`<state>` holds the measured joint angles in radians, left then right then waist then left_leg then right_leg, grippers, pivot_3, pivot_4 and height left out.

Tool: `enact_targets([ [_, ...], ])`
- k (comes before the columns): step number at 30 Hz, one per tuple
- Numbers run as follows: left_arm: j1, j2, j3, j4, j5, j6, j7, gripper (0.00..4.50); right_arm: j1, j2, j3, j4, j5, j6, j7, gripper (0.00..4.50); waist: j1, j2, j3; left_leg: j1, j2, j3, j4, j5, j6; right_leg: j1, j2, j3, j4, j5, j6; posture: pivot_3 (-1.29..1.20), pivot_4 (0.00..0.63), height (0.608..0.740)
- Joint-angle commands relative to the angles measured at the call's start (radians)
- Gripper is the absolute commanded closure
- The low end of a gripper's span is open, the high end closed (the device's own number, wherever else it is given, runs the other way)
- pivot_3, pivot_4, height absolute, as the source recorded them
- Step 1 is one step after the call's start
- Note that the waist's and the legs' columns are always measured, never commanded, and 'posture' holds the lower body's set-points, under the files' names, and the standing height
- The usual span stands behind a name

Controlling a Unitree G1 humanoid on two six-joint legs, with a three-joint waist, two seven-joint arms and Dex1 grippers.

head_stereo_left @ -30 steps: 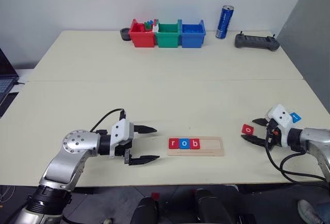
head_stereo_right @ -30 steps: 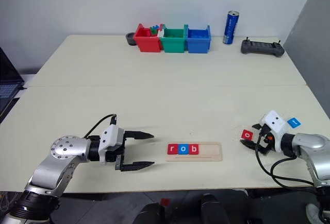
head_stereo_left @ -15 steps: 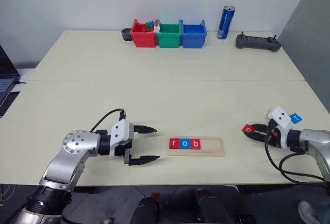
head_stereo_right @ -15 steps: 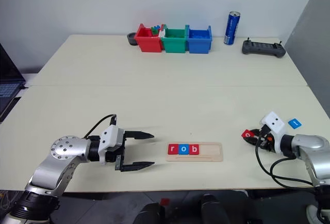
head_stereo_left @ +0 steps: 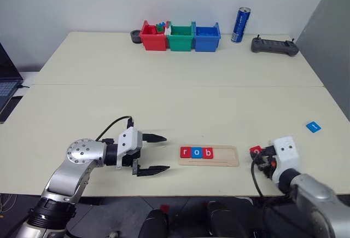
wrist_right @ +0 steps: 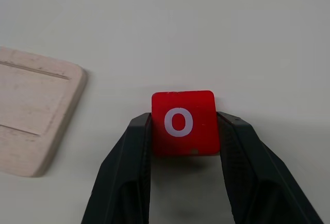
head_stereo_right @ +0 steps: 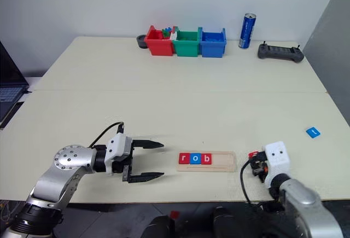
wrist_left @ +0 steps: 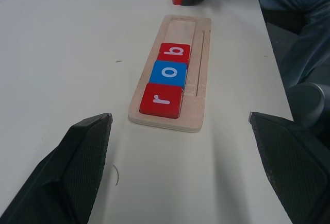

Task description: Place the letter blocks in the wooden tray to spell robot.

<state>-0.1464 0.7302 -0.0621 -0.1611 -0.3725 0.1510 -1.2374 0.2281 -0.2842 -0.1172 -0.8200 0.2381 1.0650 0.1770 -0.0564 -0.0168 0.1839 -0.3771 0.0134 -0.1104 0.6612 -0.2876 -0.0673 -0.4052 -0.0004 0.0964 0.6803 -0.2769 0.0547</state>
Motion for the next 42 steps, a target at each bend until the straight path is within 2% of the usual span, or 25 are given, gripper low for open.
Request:
enact_targets([
  [1,-0.021,0.007,0.002,-0.025,-0.012,0.001,-0.009,0.0,0.009,0.068,0.05,-0.019,-0.022,0.035,-0.079,3.05,-0.001,0.0,0.0,0.0,0.0,0.0,0.0,0.0,0.0,0.0,0.0,0.0,0.0,0.0,0.001,0.0,0.15,0.74],
  [3,-0.031,0.005,0.001,-0.013,-0.009,-0.003,-0.012,0.0,-0.003,0.111,0.031,-0.006,-0.03,0.009,-0.107,3.05,-0.001,-0.001,0.0,0.001,0.001,0.0,0.0,0.0,0.0,0.0,0.001,0.0,0.0,-0.001,0.002,0.0,0.15,0.74],
  [9,-0.033,0.008,0.008,-0.008,-0.007,-0.008,-0.016,0.0,-0.087,0.17,-0.044,-0.012,-0.019,-0.032,-0.14,0.98,-0.001,0.0,0.0,0.001,0.001,0.001,0.0,0.0,0.0,0.0,0.001,0.001,0.0,-0.001,0.002,0.0,0.15,0.74],
  [11,-0.028,0.01,0.01,-0.016,-0.009,-0.004,-0.014,0.0,-0.138,0.159,-0.076,-0.016,-0.018,-0.034,-0.139,0.25,-0.001,0.0,0.0,0.001,0.001,0.001,0.0,0.0,0.0,0.0,0.001,0.001,0.0,-0.001,0.002,0.0,0.15,0.74],
  [12,-0.026,0.01,0.01,-0.021,-0.009,-0.001,-0.011,0.0,-0.162,0.128,-0.09,-0.01,-0.022,-0.037,-0.128,0.02,-0.001,0.0,0.0,0.001,0.0,0.001,0.0,0.0,0.0,0.0,0.001,0.001,0.0,-0.001,0.001,0.0,0.15,0.74],
  [15,-0.023,0.01,0.01,-0.026,-0.009,0.003,-0.007,0.0,-0.212,0.033,-0.151,0.031,0.004,-0.04,-0.056,0.02,-0.001,0.0,0.0,0.0,0.0,0.001,0.0,0.0,0.0,0.0,0.0,0.001,0.0,0.0,0.0,0.0,0.15,0.74],
  [19,-0.02,0.009,0.009,-0.025,-0.009,0.0,-0.004,0.0,-0.227,-0.172,-0.186,0.155,0.106,-0.114,0.206,0.02,-0.001,0.0,0.0,0.0,0.0,0.001,-0.001,0.0,0.0,0.0,0.0,0.0,-0.001,0.001,-0.002,0.0,0.15,0.74],
  [21,-0.015,0.007,0.007,-0.029,-0.008,0.0,-0.002,0.0,-0.214,-0.303,-0.177,0.215,0.144,-0.21,0.391,0.02,-0.001,0.001,0.002,0.0,0.0,0.001,0.0,0.0,0.0,0.0,0.0,0.001,-0.001,0.001,-0.002,0.0,0.15,0.74],
  [23,-0.013,0.007,0.005,-0.037,-0.01,0.004,0.001,0.0,-0.179,-0.468,-0.117,0.269,0.118,-0.348,0.58,0.02,-0.001,0.001,0.002,0.0,-0.001,0.002,0.0,0.0,0.001,0.0,0.0,0.001,-0.001,0.001,-0.002,0.0,0.15,0.74],
  [26,-0.018,0.007,0.0,-0.038,-0.009,0.006,0.002,0.0,-0.158,-0.622,-0.036,0.319,0.098,-0.482,0.758,0.02,-0.001,0.0,0.002,0.0,0.0,0.001,0.0,0.0,0.001,0.0,0.0,0.0,-0.001,0.0,0.0,0.0,0.15,0.74],
  [33,-0.023,-0.001,-0.008,-0.003,0.004,-0.021,-0.002,0.0,-0.255,-0.688,0.062,0.504,0.058,-0.628,0.892,0.02,0.0,0.0,0.003,0.0,-0.001,0.002,0.001,0.0,0.001,0.0,0.0,0.001,-0.001,0.002,-0.002,0.0,0.15,0.74],
  [41,0.009,-0.008,-0.011,0.006,0.013,-0.058,0.004,0.0,-0.332,-0.72,0.154,0.637,0.013,-0.715,1.004,0.02,0.001,0.0,0.003,0.0,-0.001,0.002,0.001,0.0,0.001,0.0,-0.001,0.0,-0.001,0.002,-0.002,0.0,0.15,0.74],
  [42,0.012,-0.008,-0.009,0.004,0.014,-0.06,0.003,0.0,-0.343,-0.713,0.159,0.648,0.008,-0.722,1.004,0.19,0.001,0.0,0.003,-0.001,-0.001,0.002,0.001,0.0,0.001,0.0,-0.001,0.001,-0.001,0.002,-0.002,0.0,0.15,0.74],
])
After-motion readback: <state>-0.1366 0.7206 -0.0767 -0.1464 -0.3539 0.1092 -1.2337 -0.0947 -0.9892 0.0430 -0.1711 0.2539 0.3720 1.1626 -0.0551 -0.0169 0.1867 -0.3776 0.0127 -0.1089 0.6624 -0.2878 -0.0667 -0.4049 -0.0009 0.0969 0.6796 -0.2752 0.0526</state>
